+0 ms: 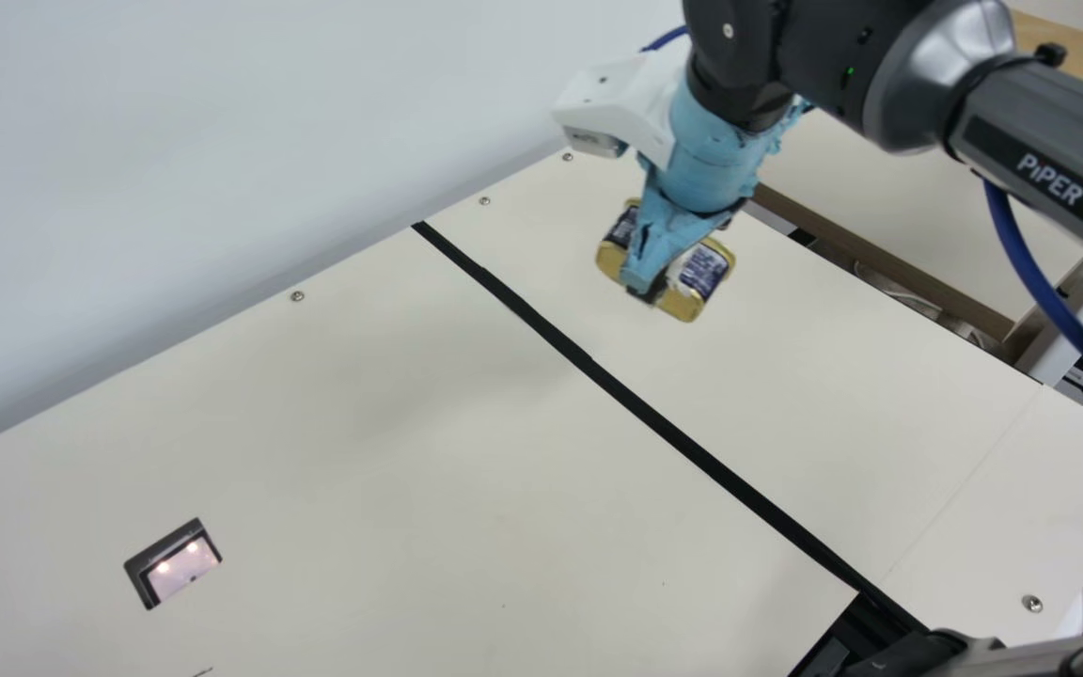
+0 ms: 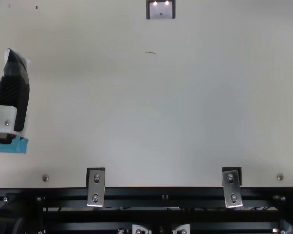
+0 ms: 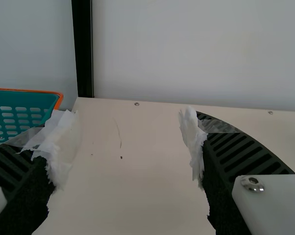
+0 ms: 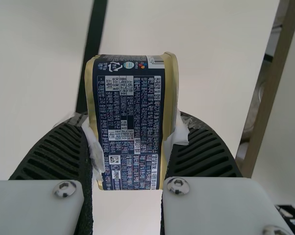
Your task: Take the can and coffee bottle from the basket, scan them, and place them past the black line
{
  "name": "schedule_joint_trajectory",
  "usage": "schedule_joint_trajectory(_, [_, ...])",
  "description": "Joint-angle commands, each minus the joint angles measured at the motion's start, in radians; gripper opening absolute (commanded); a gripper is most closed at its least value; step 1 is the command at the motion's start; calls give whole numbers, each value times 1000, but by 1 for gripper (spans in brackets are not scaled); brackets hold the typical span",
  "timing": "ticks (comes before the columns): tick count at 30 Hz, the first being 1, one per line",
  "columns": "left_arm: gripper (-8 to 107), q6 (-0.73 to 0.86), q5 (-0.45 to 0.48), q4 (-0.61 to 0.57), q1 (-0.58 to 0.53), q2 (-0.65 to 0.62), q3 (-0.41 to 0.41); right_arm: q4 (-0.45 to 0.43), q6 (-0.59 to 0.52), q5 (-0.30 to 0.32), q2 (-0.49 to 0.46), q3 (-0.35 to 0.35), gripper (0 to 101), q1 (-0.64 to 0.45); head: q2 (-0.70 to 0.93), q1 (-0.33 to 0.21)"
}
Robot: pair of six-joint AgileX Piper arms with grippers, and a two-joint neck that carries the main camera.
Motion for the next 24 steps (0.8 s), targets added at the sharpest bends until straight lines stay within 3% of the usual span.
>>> schedule_joint_trajectory(1, [90,0,0,0,0,0,0,-3,-7,-10,-5,23,0,-47,-25,-32])
schedule_joint_trajectory(13, [90,0,0,0,0,0,0,47,-53,-155,-34,243,0,-233,-25,-32])
schedule_joint_trajectory(24, [90,0,0,0,0,0,0,96,-97,-300,-4,405,0,-328,-25,-32])
